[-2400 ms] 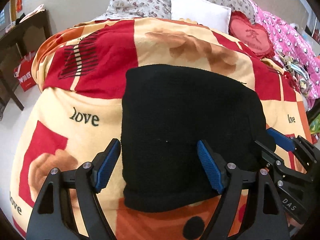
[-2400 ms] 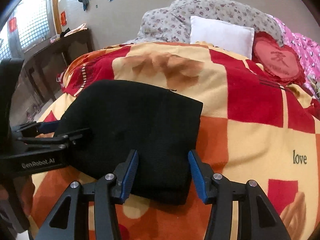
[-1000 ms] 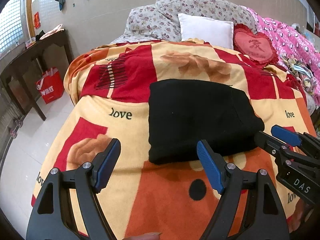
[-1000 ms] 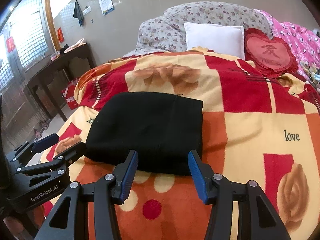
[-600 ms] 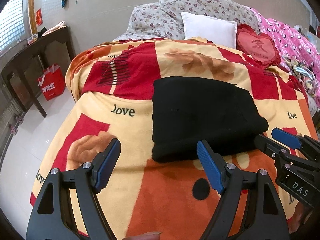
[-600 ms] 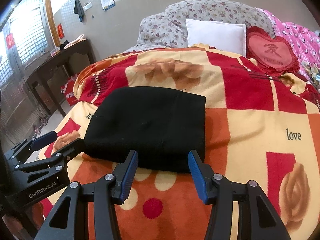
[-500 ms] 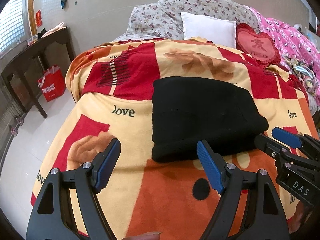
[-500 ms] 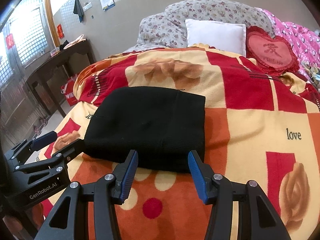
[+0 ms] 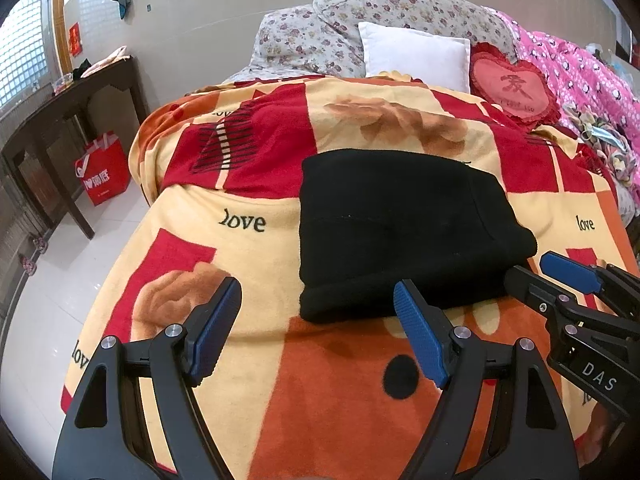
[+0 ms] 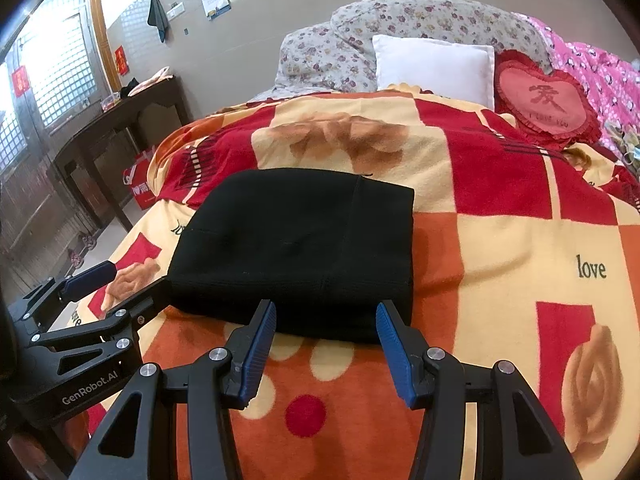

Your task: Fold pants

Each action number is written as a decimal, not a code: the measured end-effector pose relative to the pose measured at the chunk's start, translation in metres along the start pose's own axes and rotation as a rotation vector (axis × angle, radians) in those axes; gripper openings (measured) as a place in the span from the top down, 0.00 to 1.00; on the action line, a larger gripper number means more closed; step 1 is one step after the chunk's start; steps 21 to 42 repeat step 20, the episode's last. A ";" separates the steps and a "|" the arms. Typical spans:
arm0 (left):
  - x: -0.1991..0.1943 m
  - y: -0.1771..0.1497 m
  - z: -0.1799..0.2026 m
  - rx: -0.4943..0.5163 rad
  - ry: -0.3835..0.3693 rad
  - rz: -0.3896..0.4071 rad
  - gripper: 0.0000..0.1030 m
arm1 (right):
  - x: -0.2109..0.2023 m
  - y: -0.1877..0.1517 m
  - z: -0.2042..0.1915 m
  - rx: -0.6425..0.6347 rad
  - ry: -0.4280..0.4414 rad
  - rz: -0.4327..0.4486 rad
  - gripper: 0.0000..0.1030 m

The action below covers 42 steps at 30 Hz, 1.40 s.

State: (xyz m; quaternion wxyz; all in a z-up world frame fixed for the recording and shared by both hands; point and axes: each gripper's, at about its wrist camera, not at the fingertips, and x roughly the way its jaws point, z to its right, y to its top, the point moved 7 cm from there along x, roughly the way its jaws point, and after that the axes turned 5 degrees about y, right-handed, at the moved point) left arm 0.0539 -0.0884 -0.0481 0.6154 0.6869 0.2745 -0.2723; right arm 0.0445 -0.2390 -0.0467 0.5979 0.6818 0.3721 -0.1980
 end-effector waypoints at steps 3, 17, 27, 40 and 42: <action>0.001 -0.001 0.001 -0.006 -0.002 -0.006 0.23 | 0.002 0.000 0.000 -0.005 -0.002 -0.006 0.51; 0.002 0.000 0.006 -0.008 -0.015 0.012 0.23 | 0.005 -0.004 0.008 0.011 -0.002 -0.015 0.51; 0.001 0.002 0.008 0.005 -0.021 0.012 0.23 | -0.001 -0.002 0.023 0.016 -0.031 -0.004 0.51; 0.001 0.002 0.008 0.005 -0.021 0.012 0.23 | -0.001 -0.002 0.023 0.016 -0.031 -0.004 0.51; 0.001 0.002 0.008 0.005 -0.021 0.012 0.23 | -0.001 -0.002 0.023 0.016 -0.031 -0.004 0.51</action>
